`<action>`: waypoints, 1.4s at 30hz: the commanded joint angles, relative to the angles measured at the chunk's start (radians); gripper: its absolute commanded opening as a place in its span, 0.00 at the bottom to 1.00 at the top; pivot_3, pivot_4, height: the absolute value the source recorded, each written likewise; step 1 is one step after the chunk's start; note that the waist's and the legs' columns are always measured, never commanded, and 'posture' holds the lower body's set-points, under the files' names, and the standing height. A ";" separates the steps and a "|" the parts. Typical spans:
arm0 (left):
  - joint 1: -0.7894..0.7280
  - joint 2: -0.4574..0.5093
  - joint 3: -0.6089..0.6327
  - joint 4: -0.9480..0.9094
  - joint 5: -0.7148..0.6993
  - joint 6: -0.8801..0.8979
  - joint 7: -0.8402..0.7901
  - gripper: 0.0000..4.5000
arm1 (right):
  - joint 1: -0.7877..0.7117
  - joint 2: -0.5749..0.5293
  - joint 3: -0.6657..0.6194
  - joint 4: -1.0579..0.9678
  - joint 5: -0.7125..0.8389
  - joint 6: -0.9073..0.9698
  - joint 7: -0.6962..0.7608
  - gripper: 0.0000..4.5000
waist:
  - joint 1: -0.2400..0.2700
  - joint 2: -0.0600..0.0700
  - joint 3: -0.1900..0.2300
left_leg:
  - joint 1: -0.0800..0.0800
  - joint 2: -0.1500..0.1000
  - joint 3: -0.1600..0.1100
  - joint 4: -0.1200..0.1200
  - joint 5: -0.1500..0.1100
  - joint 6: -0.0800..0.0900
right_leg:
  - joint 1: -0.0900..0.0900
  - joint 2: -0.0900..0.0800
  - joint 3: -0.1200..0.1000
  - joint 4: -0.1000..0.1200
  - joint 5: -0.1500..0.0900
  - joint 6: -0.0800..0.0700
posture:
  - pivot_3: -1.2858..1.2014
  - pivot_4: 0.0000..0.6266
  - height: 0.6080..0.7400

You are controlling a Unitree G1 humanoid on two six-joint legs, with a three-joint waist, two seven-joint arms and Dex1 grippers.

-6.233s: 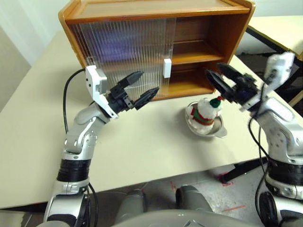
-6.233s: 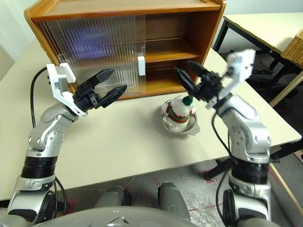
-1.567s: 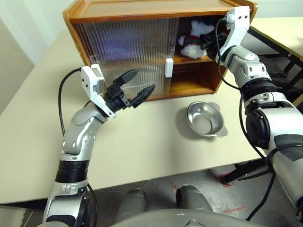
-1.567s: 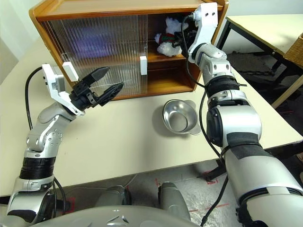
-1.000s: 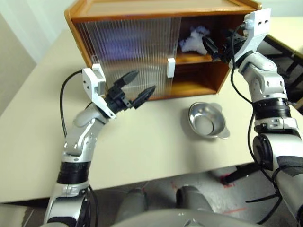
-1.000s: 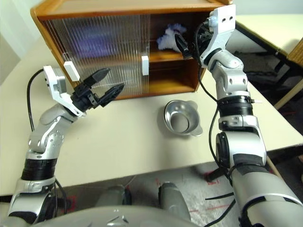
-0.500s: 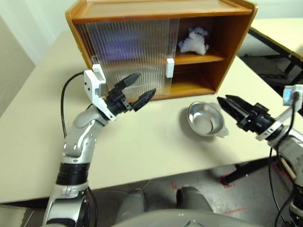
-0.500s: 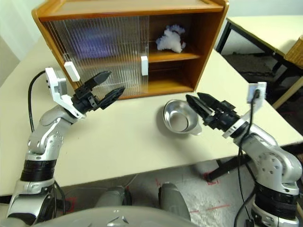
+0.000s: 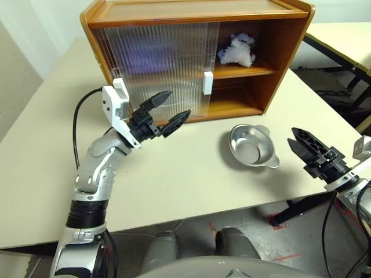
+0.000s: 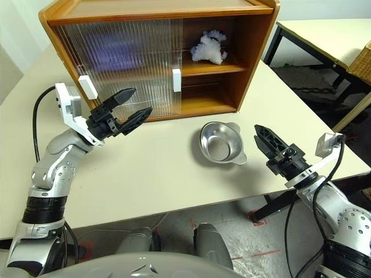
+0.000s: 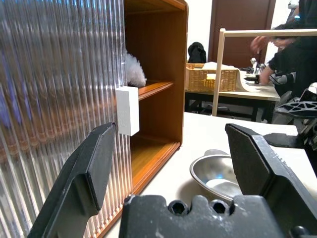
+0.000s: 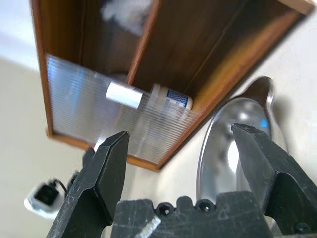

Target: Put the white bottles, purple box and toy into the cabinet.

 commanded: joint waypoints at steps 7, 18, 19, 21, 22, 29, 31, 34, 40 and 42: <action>0.020 0.010 0.014 -0.039 -0.007 0.023 0.019 1.00 | 0.075 0.036 0.052 -0.002 0.131 0.024 -0.145 0.99 | 0.003 -0.001 0.001 | 0.001 0.000 -0.001 -0.011 0.001 0.001 | 0.000 0.000 -0.001 -0.003 0.001 0.007 | 0.53 0.06 1.00; 0.021 0.010 0.015 -0.046 -0.005 0.026 0.027 1.00 | 0.180 0.038 0.133 -0.146 0.302 -0.010 -0.310 0.99 | 0.004 0.000 0.008 | -0.001 0.001 -0.002 -0.013 -0.001 0.002 | -0.002 -0.001 -0.001 -0.005 -0.001 0.010 | 0.53 0.07 1.00; 0.021 0.009 0.015 -0.047 -0.005 0.026 0.028 1.00 | 0.185 0.034 0.139 -0.151 0.313 -0.016 -0.318 0.99 | 0.004 0.000 0.010 | -0.001 0.001 -0.002 -0.013 -0.002 0.000 | -0.002 -0.001 -0.001 -0.005 -0.001 0.009 | 0.53 0.07 1.00; 0.021 0.009 0.015 -0.047 -0.005 0.026 0.027 1.00 | 0.198 0.025 0.149 -0.166 0.339 -0.026 -0.337 0.99 | 0.004 0.000 0.012 | -0.001 0.001 -0.002 -0.013 -0.002 0.000 | -0.002 -0.002 -0.001 -0.005 -0.002 0.008 | 0.53 0.07 1.00; 0.020 0.008 0.014 -0.046 -0.005 0.026 0.027 1.00 | 0.202 0.019 0.154 -0.170 0.349 -0.030 -0.344 0.99 | 0.004 -0.001 0.014 | -0.001 0.001 -0.002 -0.013 -0.002 0.000 | -0.002 -0.002 -0.001 -0.005 -0.002 0.008 | 0.53 0.07 1.00; 0.015 0.006 0.013 -0.048 -0.006 0.028 0.030 1.00 | 0.227 -0.028 0.185 -0.191 0.403 -0.060 -0.389 0.99 | 0.006 -0.002 0.018 | -0.002 0.001 -0.002 -0.013 -0.001 0.001 | -0.003 -0.001 -0.002 -0.006 -0.001 0.009 | 0.53 0.08 1.00; 0.012 0.007 0.013 -0.049 -0.007 0.030 0.031 1.00 | 0.231 -0.038 0.195 -0.187 0.406 -0.065 -0.396 0.99 | 0.005 -0.002 0.018 | -0.003 0.001 -0.002 -0.013 0.000 0.003 | -0.004 -0.001 -0.002 -0.006 -0.001 0.009 | 0.53 0.08 1.00; 0.006 0.009 0.014 -0.049 -0.008 0.032 0.030 1.00 | 0.242 -0.055 0.212 -0.179 0.407 -0.061 -0.392 0.99 | 0.007 -0.002 0.018 | -0.007 0.001 -0.002 -0.013 0.000 0.003 | -0.008 -0.001 -0.002 -0.006 0.000 0.010 | 0.53 0.08 1.00; -0.002 0.012 0.019 -0.048 -0.007 0.034 0.029 1.00 | 0.267 -0.093 0.229 -0.118 0.358 -0.033 -0.323 0.99 | 0.017 -0.002 0.018 | -0.013 0.000 -0.002 -0.013 0.001 0.004 | -0.010 -0.001 -0.002 -0.006 0.000 0.010 | 0.53 0.08 1.00; -0.002 0.014 0.021 -0.046 -0.006 0.032 0.027 1.00 | 0.266 -0.105 0.233 -0.099 0.343 -0.027 -0.296 0.99 | 0.023 -0.002 0.018 | -0.013 0.000 -0.001 -0.012 0.001 0.004 | -0.010 -0.001 -0.002 -0.006 0.000 0.010 | 0.54 0.08 1.00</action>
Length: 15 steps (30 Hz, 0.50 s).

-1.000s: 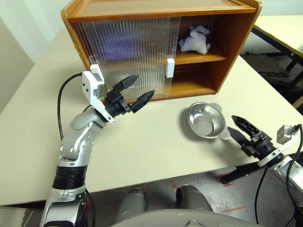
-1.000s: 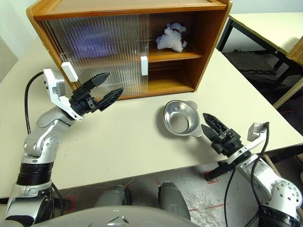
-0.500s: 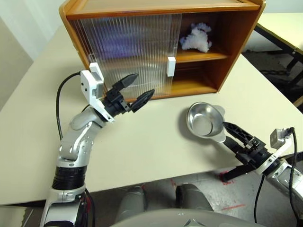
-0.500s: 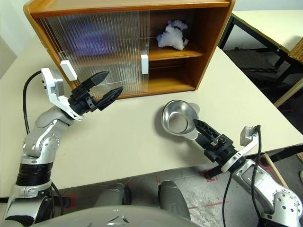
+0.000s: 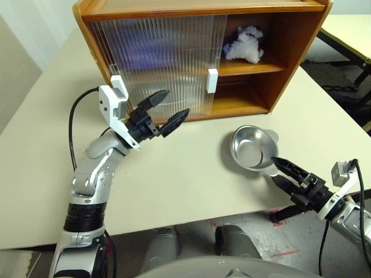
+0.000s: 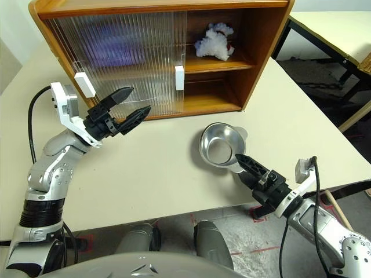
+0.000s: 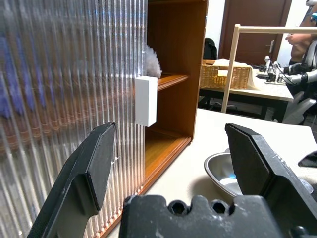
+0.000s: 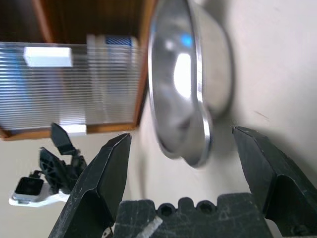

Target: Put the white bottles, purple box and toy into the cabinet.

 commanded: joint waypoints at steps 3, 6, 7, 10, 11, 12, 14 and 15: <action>-0.010 0.013 0.009 -0.005 -0.002 0.004 -0.001 1.00 | -0.001 -0.038 0.007 0.064 -0.050 0.022 0.078 0.99 | 0.008 0.000 0.000 | 0.000 0.000 0.000 0.000 0.000 0.000 | 0.000 0.000 0.000 0.000 0.000 0.000 | 0.54 0.07 1.00; -0.011 0.012 0.009 -0.002 -0.001 0.001 -0.002 1.00 | -0.016 -0.058 0.005 0.111 -0.084 0.035 0.128 0.99 | 0.010 0.000 0.000 | 0.000 0.000 0.000 0.001 0.000 0.000 | 0.000 0.000 0.000 0.000 0.000 0.000 | 0.54 0.07 1.00; -0.011 0.012 0.009 -0.001 -0.001 0.001 -0.002 1.00 | -0.020 -0.061 0.004 0.122 -0.094 0.038 0.142 0.99 | 0.010 0.000 0.000 | 0.000 0.000 0.000 0.001 0.000 0.000 | 0.001 0.000 0.000 0.000 0.000 0.000 | 0.54 0.07 1.00; -0.011 0.010 0.007 -0.001 0.000 -0.001 -0.002 1.00 | -0.028 -0.060 0.003 0.150 -0.131 0.046 0.184 0.99 | 0.010 0.000 0.000 | 0.000 0.000 0.000 0.002 0.000 0.000 | 0.001 0.000 0.000 0.000 0.001 -0.001 | 0.53 0.07 1.00; -0.011 0.010 0.007 0.000 0.000 -0.001 -0.003 1.00 | -0.029 -0.058 0.004 0.155 -0.143 0.047 0.196 0.99 | 0.010 0.000 0.000 | 0.000 0.000 0.000 0.002 0.000 0.000 | 0.001 0.000 0.000 0.000 0.001 0.000 | 0.53 0.07 1.00; -0.011 0.010 0.007 0.000 -0.001 -0.001 -0.003 1.00 | -0.030 -0.056 0.004 0.158 -0.153 0.047 0.206 0.99 | 0.011 -0.001 0.000 | 0.000 0.000 0.000 0.002 0.000 0.000 | 0.001 0.000 0.000 0.000 0.001 0.000 | 0.53 0.07 1.00; -0.012 0.010 0.008 0.000 0.000 -0.001 -0.004 1.00 | -0.030 -0.051 0.003 0.160 -0.169 0.048 0.220 0.99 | 0.010 -0.001 -0.001 | 0.000 0.000 0.000 0.002 0.000 0.000 | 0.001 0.000 0.000 0.000 0.001 0.000 | 0.53 0.07 1.00; -0.012 0.011 0.008 0.000 0.000 -0.001 -0.004 1.00 | -0.030 -0.048 0.003 0.159 -0.175 0.048 0.224 0.99 | 0.011 -0.001 -0.001 | 0.000 0.000 0.000 0.002 0.000 0.000 | 0.001 0.000 0.000 0.000 0.002 0.001 | 0.53 0.07 1.00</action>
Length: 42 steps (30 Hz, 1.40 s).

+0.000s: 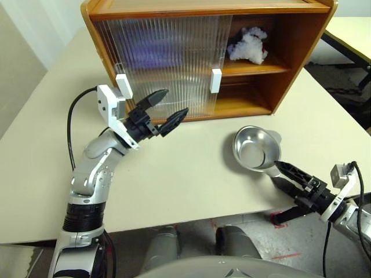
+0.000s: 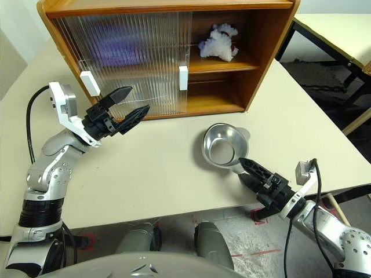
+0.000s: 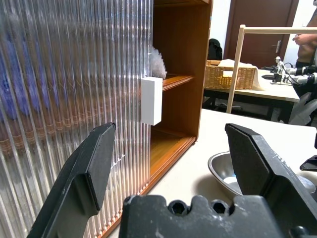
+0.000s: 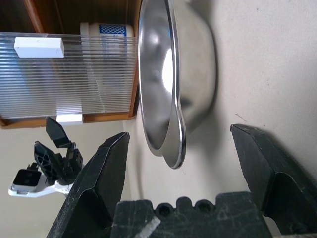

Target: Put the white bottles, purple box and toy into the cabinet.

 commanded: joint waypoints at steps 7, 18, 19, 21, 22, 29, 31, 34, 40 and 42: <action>-0.017 0.009 0.004 0.003 0.000 0.000 -0.004 1.00 | 0.003 0.021 -0.006 0.005 -0.060 -0.002 -0.002 0.76 | 0.000 -0.001 -0.001 | 0.000 0.000 0.000 0.000 0.000 0.000 | 0.000 0.000 0.000 0.000 0.000 0.000 | 0.54 0.06 1.00; -0.020 0.013 0.004 0.014 0.004 -0.006 -0.009 1.00 | -0.005 0.059 0.000 -0.078 -0.018 -0.019 -0.096 0.01 | -0.001 -0.003 -0.004 | 0.001 0.000 0.000 0.000 0.000 0.000 | 0.001 0.000 0.000 0.001 0.001 0.000 | 0.54 0.05 1.00; -0.020 0.013 0.004 0.016 0.004 -0.008 -0.008 1.00 | -0.012 0.058 0.000 -0.080 -0.017 -0.022 -0.098 0.01 | -0.001 -0.003 -0.004 | 0.001 0.000 0.000 0.001 0.000 0.000 | 0.001 0.000 0.000 0.001 0.001 0.000 | 0.54 0.05 1.00; -0.019 0.012 0.003 0.018 0.005 -0.010 -0.007 1.00 | -0.023 0.056 -0.002 -0.080 -0.013 -0.024 -0.102 0.01 | -0.002 -0.003 -0.004 | 0.001 0.000 0.001 0.001 0.000 0.000 | 0.001 0.000 0.000 0.001 0.002 0.000 | 0.53 0.05 1.00; -0.019 0.011 0.002 0.018 0.005 -0.010 -0.006 1.00 | -0.033 0.056 -0.005 -0.077 -0.006 -0.028 -0.107 0.01 | -0.002 -0.003 -0.004 | 0.001 0.000 0.001 0.001 0.000 0.000 | 0.001 0.000 0.000 0.001 0.002 0.000 | 0.53 0.05 1.00; -0.018 0.008 -0.001 0.023 0.006 -0.014 -0.006 1.00 | -0.139 0.097 -0.019 -0.079 0.121 -0.097 -0.206 0.01 | -0.003 -0.002 -0.005 | 0.001 0.000 0.001 0.002 0.001 0.001 | 0.000 0.001 0.000 0.001 0.004 -0.001 | 0.53 0.04 1.00; -0.019 0.008 -0.001 0.024 0.006 -0.015 -0.006 1.00 | -0.185 0.124 -0.006 -0.085 0.174 -0.131 -0.255 0.01 | -0.004 -0.002 -0.005 | 0.001 0.000 0.001 0.002 0.001 0.001 | 0.000 0.001 0.000 0.001 0.004 0.000 | 0.53 0.04 1.00; -0.020 0.006 -0.002 0.022 0.007 -0.015 -0.003 1.00 | -0.238 0.151 -0.001 -0.054 0.197 -0.156 -0.284 0.01 | -0.004 -0.001 -0.005 | 0.001 0.000 0.001 0.002 0.001 0.001 | -0.001 0.001 0.001 0.001 0.004 0.000 | 0.53 0.04 1.00; -0.020 0.008 0.000 0.016 0.008 -0.014 0.001 1.00 | -0.339 0.199 0.002 0.029 0.182 -0.187 -0.306 0.01 | -0.003 -0.001 -0.005 | 0.001 0.000 0.000 0.002 0.001 0.002 | -0.002 0.000 0.000 0.001 0.005 -0.002 | 0.54 0.04 1.00; -0.020 0.009 0.002 0.015 0.008 -0.013 0.003 1.00 | -0.367 0.208 -0.004 0.075 0.164 -0.187 -0.295 0.01 | -0.003 -0.001 -0.005 | 0.001 0.000 0.000 0.002 0.001 0.002 | -0.002 0.000 0.000 0.001 0.006 -0.003 | 0.54 0.04 1.00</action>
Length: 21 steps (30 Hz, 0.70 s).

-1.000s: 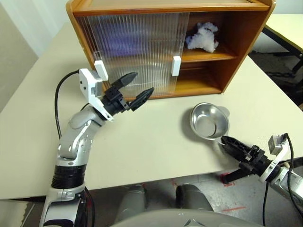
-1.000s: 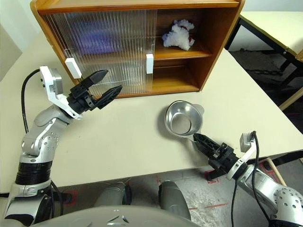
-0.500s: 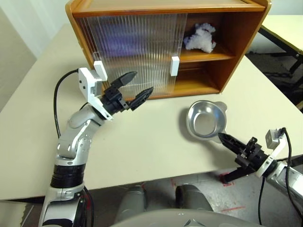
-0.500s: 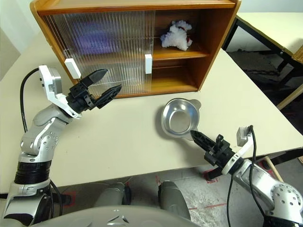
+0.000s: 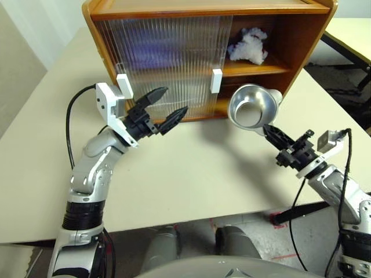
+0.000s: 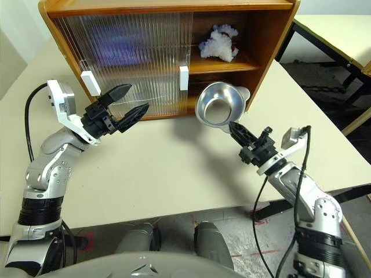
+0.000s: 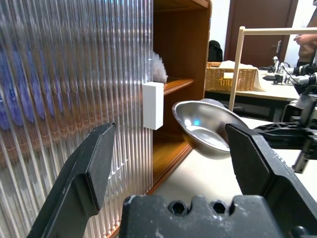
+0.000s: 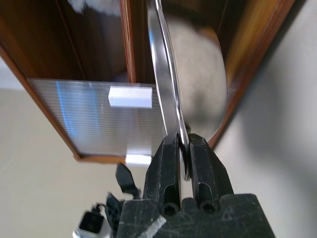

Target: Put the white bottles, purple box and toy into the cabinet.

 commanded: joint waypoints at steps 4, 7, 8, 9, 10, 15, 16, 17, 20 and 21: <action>-0.005 0.005 0.004 0.005 0.006 -0.001 0.007 1.00 | -0.082 0.017 -0.011 0.147 -0.074 -0.025 0.043 0.01 | 0.000 0.000 0.000 | 0.000 0.000 0.000 0.000 0.000 0.000 | 0.000 0.000 0.000 0.001 0.001 -0.001 | 0.54 0.04 1.00; -0.002 0.008 0.007 -0.001 0.004 0.002 0.010 1.00 | -0.124 0.028 -0.012 0.209 -0.128 -0.028 0.077 0.01 | -0.001 0.000 0.000 | 0.000 0.000 0.000 0.001 0.000 0.000 | 0.000 0.000 0.000 0.001 0.001 -0.001 | 0.54 0.04 1.00; -0.001 0.009 0.008 -0.002 0.004 0.002 0.012 1.00 | -0.144 0.033 -0.010 0.236 -0.159 -0.033 0.095 0.01 | -0.002 0.000 0.000 | 0.000 0.000 0.000 0.001 0.000 0.001 | 0.000 0.000 0.000 0.001 0.001 -0.001 | 0.54 0.04 1.00; 0.001 0.010 0.009 -0.004 0.004 0.003 0.013 1.00 | -0.160 0.039 -0.009 0.258 -0.187 -0.036 0.112 0.01 | -0.003 0.001 0.000 | 0.001 0.000 0.000 0.001 0.000 0.001 | 0.000 0.001 0.000 0.001 0.001 -0.001 | 0.54 0.04 1.00; 0.002 0.010 0.009 -0.006 0.004 0.003 0.014 1.00 | -0.181 0.047 -0.008 0.284 -0.215 -0.042 0.128 0.01 | -0.002 0.001 0.000 | 0.000 0.000 0.000 0.001 0.000 0.001 | 0.000 0.001 0.000 0.001 0.002 -0.001 | 0.55 0.04 1.00; 0.001 0.013 0.013 -0.010 0.002 0.007 0.017 1.00 | -0.260 0.088 -0.017 0.366 -0.309 -0.056 0.181 0.01 | -0.001 0.001 -0.001 | 0.000 0.000 0.000 0.001 0.000 0.001 | 0.000 0.001 0.000 0.002 0.002 -0.001 | 0.55 0.04 1.00; 0.001 0.015 0.014 -0.010 0.003 0.007 0.018 1.00 | -0.282 0.099 -0.018 0.388 -0.331 -0.063 0.191 0.01 | -0.001 0.001 -0.001 | 0.000 0.000 0.000 0.001 0.000 0.001 | 0.000 0.001 0.000 0.002 0.002 -0.001 | 0.55 0.04 1.00; 0.000 0.016 0.016 -0.013 0.002 0.010 0.019 1.00 | -0.309 0.114 -0.021 0.412 -0.353 -0.078 0.198 0.01 | -0.001 0.001 -0.001 | 0.000 0.000 0.000 0.001 0.000 0.001 | 0.000 0.001 0.000 0.002 0.002 -0.001 | 0.55 0.04 1.00; 0.004 0.022 0.021 -0.021 -0.001 0.014 0.021 1.00 | -0.377 0.149 -0.030 0.479 -0.418 -0.117 0.225 0.01 | -0.002 0.002 -0.001 | 0.000 0.000 0.000 0.002 0.000 0.001 | -0.001 0.001 0.000 0.002 0.004 -0.001 | 0.56 0.04 1.00; 0.005 0.024 0.022 -0.023 -0.001 0.015 0.022 1.00 | -0.394 0.155 -0.033 0.500 -0.439 -0.126 0.236 0.01 | -0.001 0.002 -0.001 | 0.001 0.000 0.000 0.002 0.000 0.001 | -0.001 0.001 0.000 0.003 0.004 -0.001 | 0.56 0.04 1.00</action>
